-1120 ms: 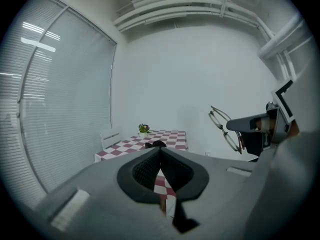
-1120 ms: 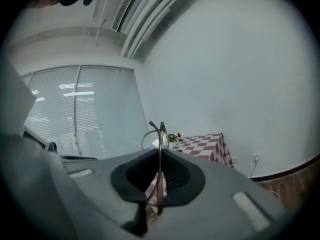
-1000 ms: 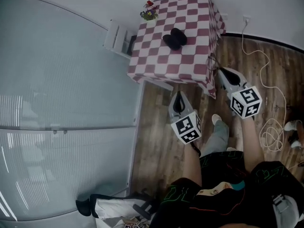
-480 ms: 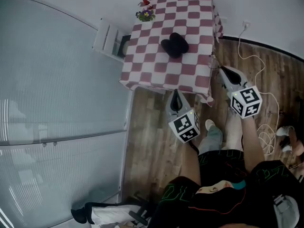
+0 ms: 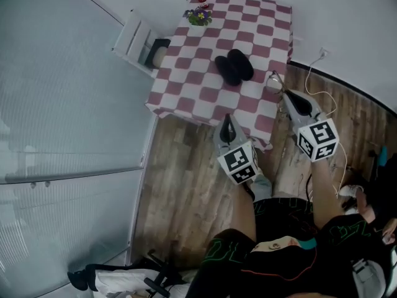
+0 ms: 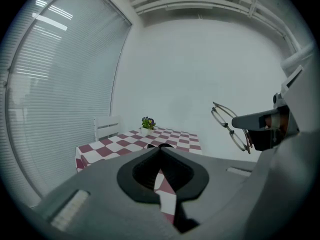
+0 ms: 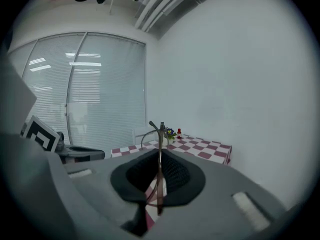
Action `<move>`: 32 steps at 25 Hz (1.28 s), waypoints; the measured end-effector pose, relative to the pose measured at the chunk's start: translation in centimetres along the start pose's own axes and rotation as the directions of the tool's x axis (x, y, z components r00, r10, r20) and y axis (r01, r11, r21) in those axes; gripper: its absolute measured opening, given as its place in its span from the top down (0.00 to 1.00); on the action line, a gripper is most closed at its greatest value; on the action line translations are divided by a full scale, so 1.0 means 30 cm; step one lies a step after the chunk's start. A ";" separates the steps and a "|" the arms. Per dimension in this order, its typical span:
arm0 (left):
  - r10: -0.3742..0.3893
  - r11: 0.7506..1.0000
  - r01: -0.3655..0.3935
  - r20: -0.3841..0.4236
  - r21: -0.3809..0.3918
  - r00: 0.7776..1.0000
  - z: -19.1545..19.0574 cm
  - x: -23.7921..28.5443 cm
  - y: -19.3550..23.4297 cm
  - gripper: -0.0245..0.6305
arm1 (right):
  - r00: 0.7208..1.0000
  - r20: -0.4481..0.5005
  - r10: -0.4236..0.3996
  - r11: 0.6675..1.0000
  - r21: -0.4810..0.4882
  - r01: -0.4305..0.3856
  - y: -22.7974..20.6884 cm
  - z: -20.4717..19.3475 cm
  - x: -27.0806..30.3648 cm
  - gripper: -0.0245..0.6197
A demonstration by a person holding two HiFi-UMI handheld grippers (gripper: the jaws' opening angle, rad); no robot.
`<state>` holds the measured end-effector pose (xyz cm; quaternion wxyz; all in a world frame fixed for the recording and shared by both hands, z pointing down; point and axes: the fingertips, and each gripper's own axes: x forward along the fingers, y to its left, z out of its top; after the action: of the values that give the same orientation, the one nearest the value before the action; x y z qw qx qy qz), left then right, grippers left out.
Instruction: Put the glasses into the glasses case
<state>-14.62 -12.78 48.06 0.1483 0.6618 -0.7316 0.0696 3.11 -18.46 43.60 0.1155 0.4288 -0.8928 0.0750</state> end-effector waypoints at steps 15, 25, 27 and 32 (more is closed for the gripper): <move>-0.001 1.000 0.000 -0.028 -0.020 1.000 0.007 0.175 -0.015 0.95 | 1.000 -0.020 0.021 1.000 0.005 -0.020 -0.087 0.019 0.152 0.93; 0.085 0.996 -0.087 -0.084 -0.022 0.993 -0.009 0.335 0.041 0.95 | 0.989 -0.089 0.122 0.991 0.058 -0.118 -0.141 -0.048 0.390 0.93; 0.091 0.995 -0.094 -0.100 -0.022 0.991 -0.026 0.363 0.033 0.95 | 0.983 -0.109 0.147 0.988 0.072 -0.140 -0.151 -0.074 0.422 0.93; 0.127 0.992 -0.129 -0.125 -0.006 0.984 -0.045 0.420 0.035 0.95 | 0.975 -0.118 0.190 0.980 0.089 -0.180 -0.177 -0.088 0.507 0.93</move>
<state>-16.49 -24.20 53.32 0.1936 0.6066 -0.7625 0.1149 -1.57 -32.52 50.43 0.1472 0.3422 -0.9163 0.1471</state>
